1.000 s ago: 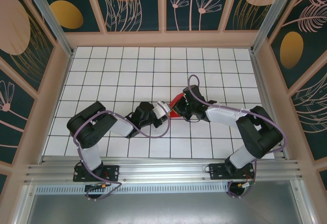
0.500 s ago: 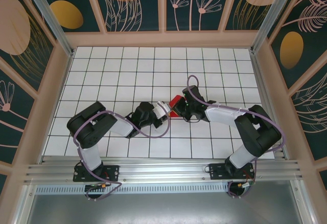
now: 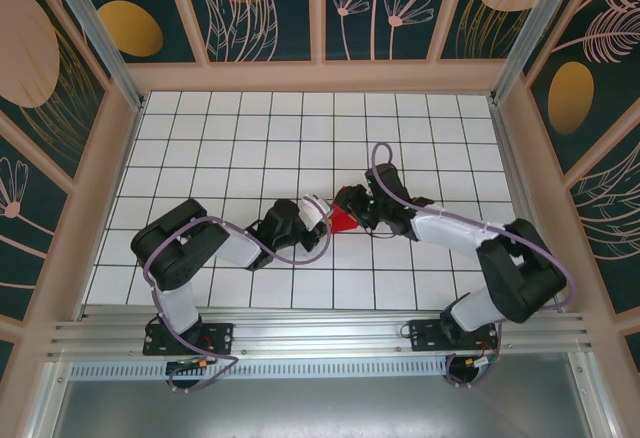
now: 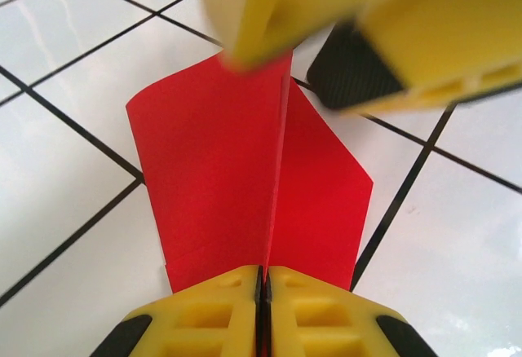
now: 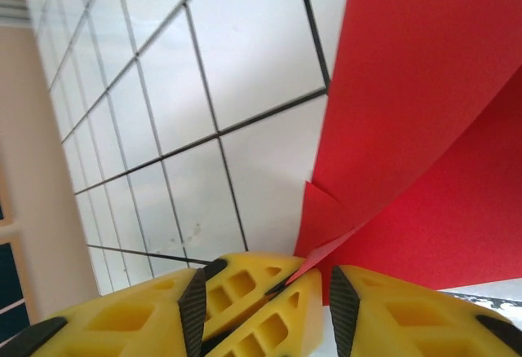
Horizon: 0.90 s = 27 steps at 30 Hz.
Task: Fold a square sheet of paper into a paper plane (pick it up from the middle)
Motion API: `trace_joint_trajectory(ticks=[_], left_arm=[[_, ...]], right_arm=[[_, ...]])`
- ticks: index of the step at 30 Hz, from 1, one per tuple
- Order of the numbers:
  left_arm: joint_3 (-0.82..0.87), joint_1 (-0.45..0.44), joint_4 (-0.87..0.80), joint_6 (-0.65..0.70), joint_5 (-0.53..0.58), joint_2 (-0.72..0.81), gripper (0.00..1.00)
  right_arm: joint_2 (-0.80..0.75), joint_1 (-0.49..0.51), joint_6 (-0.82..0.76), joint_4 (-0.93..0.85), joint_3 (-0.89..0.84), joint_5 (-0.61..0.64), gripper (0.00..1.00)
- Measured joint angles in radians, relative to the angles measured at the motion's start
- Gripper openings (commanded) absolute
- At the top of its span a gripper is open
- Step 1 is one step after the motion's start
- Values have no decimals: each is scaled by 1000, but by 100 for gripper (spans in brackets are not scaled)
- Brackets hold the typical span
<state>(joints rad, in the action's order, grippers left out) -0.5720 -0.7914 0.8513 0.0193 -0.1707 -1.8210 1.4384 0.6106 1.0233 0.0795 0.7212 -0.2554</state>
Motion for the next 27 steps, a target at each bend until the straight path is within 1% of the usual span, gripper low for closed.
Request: trace_joint_trajectory(ticks=[5, 12, 18, 27], left_arm=[[6, 0, -3, -149, -1, 5, 12], [7, 0, -4, -371, -16, 5, 13], [7, 0, -11, -527, -35, 5, 14], [7, 14, -21, -681, -55, 5, 15]], right_arm=[[-89, -31, -75, 25, -67, 0, 48], [-92, -47, -151, 42, -122, -16, 47], [-21, -47, -177, 90, -122, -56, 43], [85, -47, -211, 98, -71, -89, 42]])
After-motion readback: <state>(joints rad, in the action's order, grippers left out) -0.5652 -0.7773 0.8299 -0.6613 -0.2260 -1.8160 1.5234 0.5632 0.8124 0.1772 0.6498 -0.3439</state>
